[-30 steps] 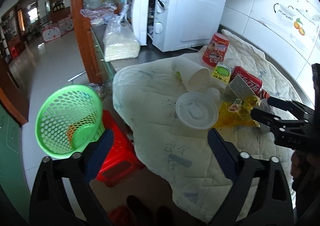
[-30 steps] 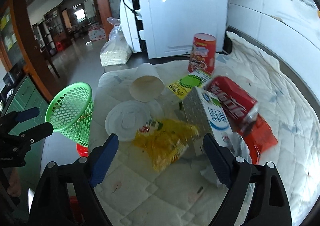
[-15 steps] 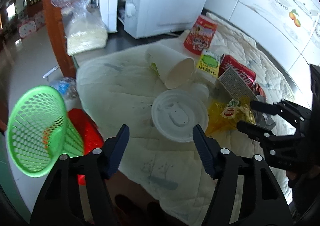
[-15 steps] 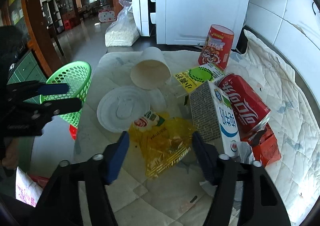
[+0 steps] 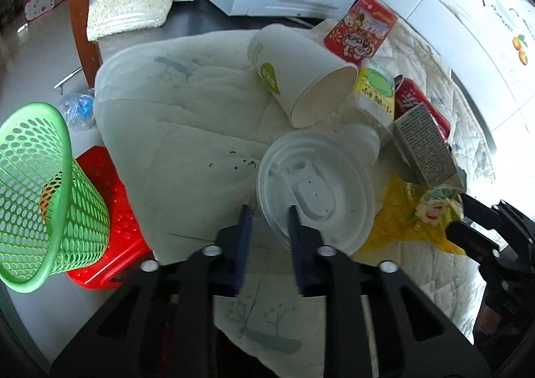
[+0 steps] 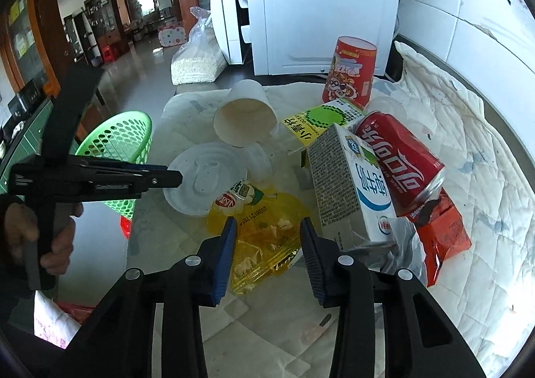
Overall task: Collect trash
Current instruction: 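Carry lid and yellow bag to the green basket and release both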
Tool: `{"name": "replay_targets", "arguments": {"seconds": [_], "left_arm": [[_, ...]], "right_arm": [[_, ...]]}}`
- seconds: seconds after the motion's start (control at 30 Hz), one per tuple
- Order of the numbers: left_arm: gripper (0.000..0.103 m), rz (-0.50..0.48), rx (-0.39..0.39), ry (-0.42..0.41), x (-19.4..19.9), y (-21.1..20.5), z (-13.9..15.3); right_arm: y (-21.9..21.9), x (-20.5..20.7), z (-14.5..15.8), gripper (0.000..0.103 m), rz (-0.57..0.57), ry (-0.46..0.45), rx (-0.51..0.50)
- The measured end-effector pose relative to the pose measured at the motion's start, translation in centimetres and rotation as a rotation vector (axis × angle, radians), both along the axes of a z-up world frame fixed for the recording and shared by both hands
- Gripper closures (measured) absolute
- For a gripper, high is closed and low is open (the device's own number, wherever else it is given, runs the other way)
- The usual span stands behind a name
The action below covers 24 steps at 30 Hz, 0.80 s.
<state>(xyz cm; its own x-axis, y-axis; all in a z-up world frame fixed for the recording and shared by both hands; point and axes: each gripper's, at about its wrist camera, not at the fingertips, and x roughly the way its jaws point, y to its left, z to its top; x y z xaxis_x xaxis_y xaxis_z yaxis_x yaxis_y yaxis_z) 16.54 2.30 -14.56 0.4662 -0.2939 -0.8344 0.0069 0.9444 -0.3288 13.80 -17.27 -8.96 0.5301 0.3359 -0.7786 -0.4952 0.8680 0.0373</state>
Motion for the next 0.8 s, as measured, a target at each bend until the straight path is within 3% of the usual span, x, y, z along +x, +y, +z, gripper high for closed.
{"name": "replay_targets", "arguments": {"seconds": [0.23,0.43,0.63,0.8], "left_arm": [[0.098,0.037,-0.006,-0.038,-1.1,0.5,1.2],[0.099,0.097,-0.018,-0.090,-3.3,3.2,3.4],[0.099,0.222,0.017,-0.165,-6.5,9.2,6.3],[0.099,0.357,0.082,-0.196,-8.0,15.8,7.9]], "right_arm": [[-0.5,-1.0,1.0,0.066,-0.017,-0.009,0.015],[0.3,-1.1,2.4,0.066,-0.007,-0.022,0.035],[4.1,-0.9,3.5,0.066,0.064,-0.020,0.068],[10.2,-0.2,3.8,0.066,0.167,0.006,0.113]]}}
